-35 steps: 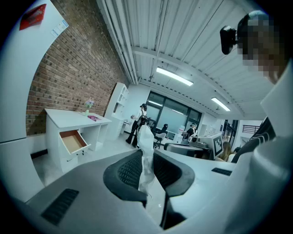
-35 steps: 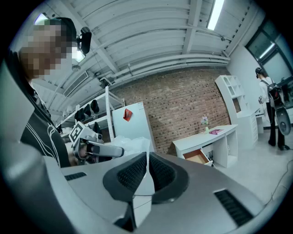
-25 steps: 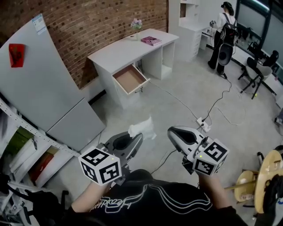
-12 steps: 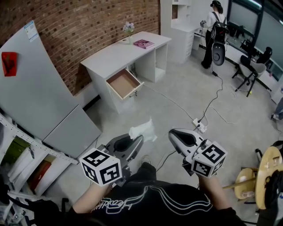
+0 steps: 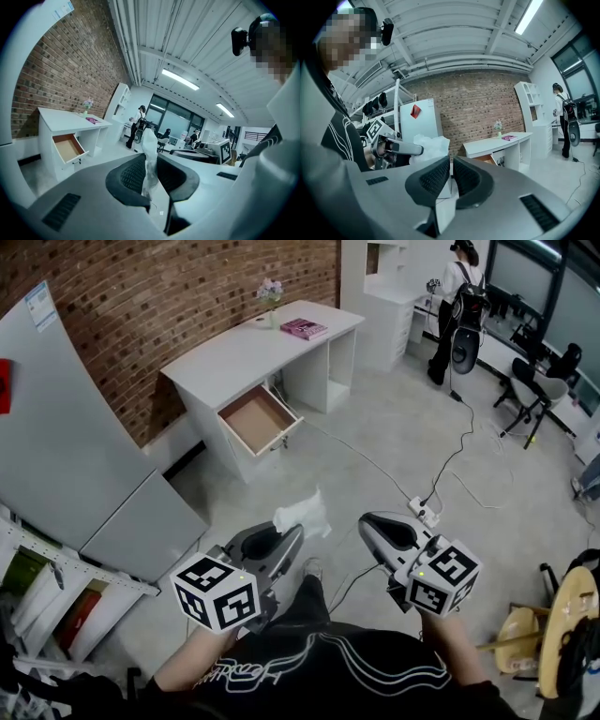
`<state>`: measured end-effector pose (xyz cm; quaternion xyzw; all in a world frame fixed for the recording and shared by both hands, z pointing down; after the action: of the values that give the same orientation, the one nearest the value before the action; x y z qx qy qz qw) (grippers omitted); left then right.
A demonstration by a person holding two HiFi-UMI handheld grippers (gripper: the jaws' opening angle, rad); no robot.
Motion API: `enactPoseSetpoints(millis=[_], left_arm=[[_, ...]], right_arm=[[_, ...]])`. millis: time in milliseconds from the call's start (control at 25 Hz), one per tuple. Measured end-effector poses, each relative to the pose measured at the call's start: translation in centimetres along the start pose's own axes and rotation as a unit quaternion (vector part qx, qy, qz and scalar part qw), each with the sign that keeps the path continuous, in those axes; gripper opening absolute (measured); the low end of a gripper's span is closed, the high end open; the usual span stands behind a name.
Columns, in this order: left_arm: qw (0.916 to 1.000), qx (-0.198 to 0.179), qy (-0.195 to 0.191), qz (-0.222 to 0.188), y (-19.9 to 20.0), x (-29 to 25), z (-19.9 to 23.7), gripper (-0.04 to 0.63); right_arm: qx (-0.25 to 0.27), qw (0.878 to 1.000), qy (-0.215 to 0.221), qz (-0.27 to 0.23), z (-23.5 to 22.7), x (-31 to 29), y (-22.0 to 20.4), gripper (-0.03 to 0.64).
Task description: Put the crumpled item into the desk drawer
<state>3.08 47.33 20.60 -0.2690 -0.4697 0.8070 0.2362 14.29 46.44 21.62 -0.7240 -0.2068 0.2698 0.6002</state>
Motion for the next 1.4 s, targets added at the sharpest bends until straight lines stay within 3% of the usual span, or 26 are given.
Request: enactPoseSetpoints(millis=[240,600,760,1040,1400], left_arm=[[0.9997,0.015,0.008,0.016,2.9,-7.0,8.8,0.072],[0.9984,0.046,0.017,0.029,11.9,-20.3,25.7,0.072],[0.9972,0.067,0.027,0.021,14.9,-24.1,32.7,0.072],[0.9926,0.103,0.064,0.0,16.8,-26.7,41.3,0.072],[0.9861,0.117,0.117,-0.015,16.9,-28.0,46.6,0.072]], right_arm=[[-0.02,1.0,-0.002,0.009,-8.3,-8.1,-0.2,0.052],[-0.045,0.999,0.016,0.027,-24.5,-25.0,2.2,0.052],[-0.04,0.998,0.021,0.043,-29.7,-31.5,2.8,0.052],[-0.034,0.997,0.024,0.064,-33.4,-37.8,2.7,0.052],[-0.037,0.995,0.056,0.077,-35.1,-42.4,2.3,0.052]])
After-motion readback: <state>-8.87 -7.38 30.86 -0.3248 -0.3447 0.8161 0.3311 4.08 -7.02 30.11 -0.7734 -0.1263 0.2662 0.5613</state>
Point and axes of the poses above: the fingertips, and each gripper's own axes: x backward along the fingers, z to its left, y out of its top, the point moved 1 cm from there along x, backward along the fingers, and after that the axes turned 3 degrees about x, right-handed, at the moved point
